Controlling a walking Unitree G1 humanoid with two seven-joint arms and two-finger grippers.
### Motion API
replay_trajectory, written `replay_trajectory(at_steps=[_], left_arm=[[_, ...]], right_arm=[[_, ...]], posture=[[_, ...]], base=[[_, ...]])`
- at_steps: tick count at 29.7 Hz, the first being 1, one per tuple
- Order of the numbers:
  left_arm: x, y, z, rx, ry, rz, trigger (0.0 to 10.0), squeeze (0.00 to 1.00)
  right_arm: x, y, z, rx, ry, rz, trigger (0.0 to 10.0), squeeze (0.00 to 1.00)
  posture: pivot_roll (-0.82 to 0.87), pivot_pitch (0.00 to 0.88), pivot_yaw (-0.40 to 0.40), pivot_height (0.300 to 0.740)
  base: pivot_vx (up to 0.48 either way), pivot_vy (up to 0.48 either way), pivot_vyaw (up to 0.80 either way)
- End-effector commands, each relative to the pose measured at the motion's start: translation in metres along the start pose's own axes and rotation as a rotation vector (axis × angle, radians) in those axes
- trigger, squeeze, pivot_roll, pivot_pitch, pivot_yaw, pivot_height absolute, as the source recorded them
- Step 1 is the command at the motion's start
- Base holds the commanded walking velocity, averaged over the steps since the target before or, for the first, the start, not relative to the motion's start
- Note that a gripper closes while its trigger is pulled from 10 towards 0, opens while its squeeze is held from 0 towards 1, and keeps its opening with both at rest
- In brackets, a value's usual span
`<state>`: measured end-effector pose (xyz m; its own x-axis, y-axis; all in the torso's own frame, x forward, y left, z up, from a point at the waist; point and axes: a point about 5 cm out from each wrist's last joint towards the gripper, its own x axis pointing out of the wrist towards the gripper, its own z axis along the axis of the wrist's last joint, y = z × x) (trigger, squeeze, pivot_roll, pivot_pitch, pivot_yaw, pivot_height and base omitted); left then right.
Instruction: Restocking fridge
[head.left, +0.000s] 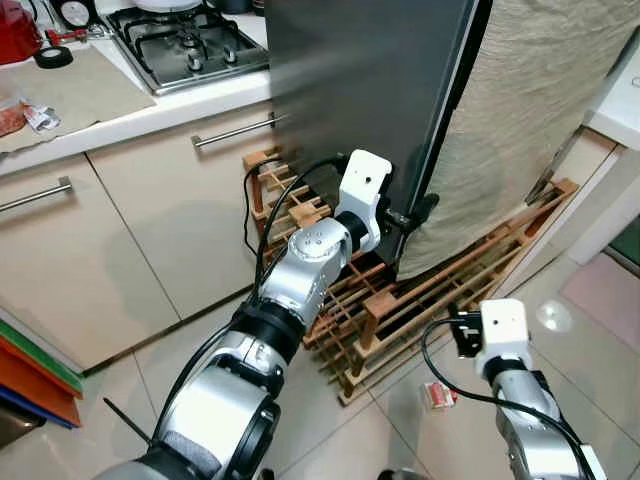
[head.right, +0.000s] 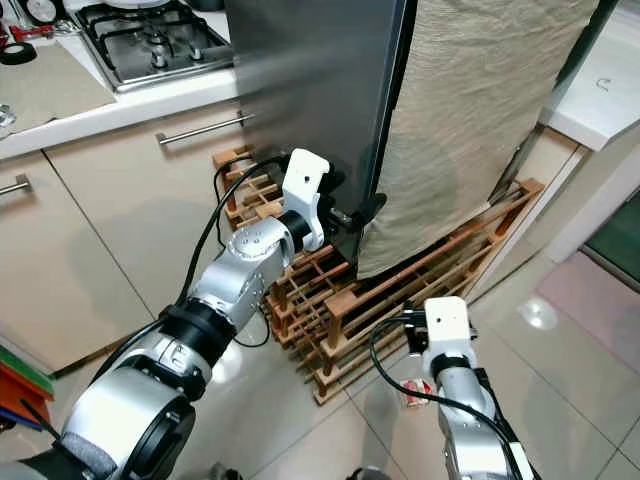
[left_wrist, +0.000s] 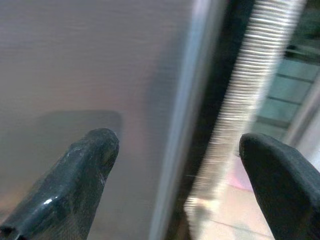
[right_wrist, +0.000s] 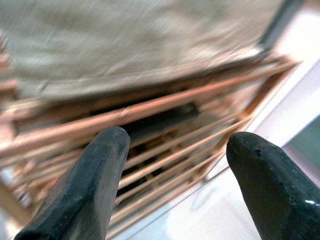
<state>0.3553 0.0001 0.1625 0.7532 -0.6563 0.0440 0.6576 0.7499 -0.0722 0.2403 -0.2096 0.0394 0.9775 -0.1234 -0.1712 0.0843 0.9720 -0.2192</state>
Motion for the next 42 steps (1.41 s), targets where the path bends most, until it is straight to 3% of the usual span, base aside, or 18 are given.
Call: replay_trajectory(at_steps=[1, 3, 5, 11, 16, 17, 19, 24, 27, 29, 32, 35, 40, 42], left_arm=[[-0.001, -0.011, -0.011, -0.056, -0.006, 0.060, 10.0, 0.00], [-0.006, -0.004, -0.017, -0.047, 0.007, 0.111, 10.0, 0.00], [-0.020, 0.012, -0.035, -0.041, 0.065, 0.196, 10.0, 0.00], [-0.026, 0.017, -0.041, -0.029, 0.087, 0.225, 10.0, 0.00], [-0.047, 0.034, -0.059, 0.041, 0.140, 0.367, 10.0, 0.00], [-0.053, 0.041, -0.065, 0.088, 0.159, 0.415, 10.0, 0.00], [-0.055, 0.043, -0.067, 0.100, 0.164, 0.427, 10.0, 0.00], [-0.072, 0.054, -0.085, 0.124, 0.208, 0.517, 10.0, 0.00], [-0.077, 0.057, -0.088, 0.131, 0.217, 0.546, 10.0, 0.00], [-0.088, 0.062, -0.097, 0.120, 0.242, 0.598, 10.0, 0.00], [-0.090, 0.060, -0.098, 0.120, 0.239, 0.568, 10.0, 0.00], [-0.103, 0.058, -0.108, 0.116, 0.249, 0.519, 10.0, 0.00], [-0.114, 0.061, -0.109, 0.103, 0.205, 0.554, 10.0, 0.00], [-0.113, 0.067, -0.098, 0.089, 0.137, 0.623, 10.0, 0.00]], right_arm=[[-0.001, -0.007, 0.010, -0.013, -0.055, -0.051, 10.0, 0.00], [-0.001, -0.008, 0.013, -0.007, -0.068, -0.068, 10.0, 0.00], [0.001, -0.010, 0.020, -0.007, -0.092, -0.103, 10.0, 0.00], [0.002, -0.012, 0.022, -0.010, -0.101, -0.115, 10.0, 0.00], [0.005, -0.017, 0.030, -0.025, -0.132, -0.182, 10.0, 0.00], [0.006, -0.018, 0.032, -0.028, -0.138, -0.195, 10.0, 0.00], [0.006, -0.018, 0.032, -0.029, -0.139, -0.196, 10.0, 0.00], [0.006, -0.015, 0.035, 0.071, -0.175, -0.191, 10.0, 0.00], [0.005, -0.015, 0.036, 0.082, -0.185, -0.199, 10.0, 0.00], [0.004, -0.017, 0.032, 0.097, -0.175, -0.221, 10.0, 0.00], [0.003, -0.018, 0.029, 0.092, -0.164, -0.223, 10.0, 0.00], [0.001, -0.019, 0.027, 0.085, -0.166, -0.223, 10.0, 0.00], [0.001, -0.019, 0.026, 0.110, -0.170, -0.231, 10.0, 0.00], [0.001, -0.018, 0.025, 0.137, -0.169, -0.225, 10.0, 0.00]], posture=[[0.00, 0.001, -0.019, 0.740], [0.00, 0.000, -0.018, 0.740], [0.00, 0.001, -0.017, 0.740], [0.01, 0.001, -0.016, 0.740], [0.02, 0.004, -0.013, 0.740], [0.02, 0.005, -0.012, 0.740], [0.02, 0.005, -0.012, 0.740], [0.02, 0.007, -0.011, 0.740], [0.01, 0.008, -0.009, 0.740], [0.02, 0.011, -0.008, 0.740], [0.02, 0.012, -0.005, 0.740], [0.02, 0.012, -0.003, 0.740], [0.02, 0.015, -0.002, 0.740], [0.03, 0.016, -0.003, 0.740]], base=[[0.000, 0.000, 0.00], [0.000, 0.000, 0.00], [0.000, 0.000, 0.00], [0.000, 0.000, 0.00], [0.000, 0.000, 0.00], [0.000, 0.000, 0.00], [0.000, 0.000, 0.00], [0.000, 0.000, 0.00], [0.000, 0.000, 0.00], [0.000, 0.000, 0.00], [0.000, 0.000, 0.00], [0.000, 0.000, 0.00], [0.000, 0.000, 0.00], [0.000, 0.000, 0.00]])
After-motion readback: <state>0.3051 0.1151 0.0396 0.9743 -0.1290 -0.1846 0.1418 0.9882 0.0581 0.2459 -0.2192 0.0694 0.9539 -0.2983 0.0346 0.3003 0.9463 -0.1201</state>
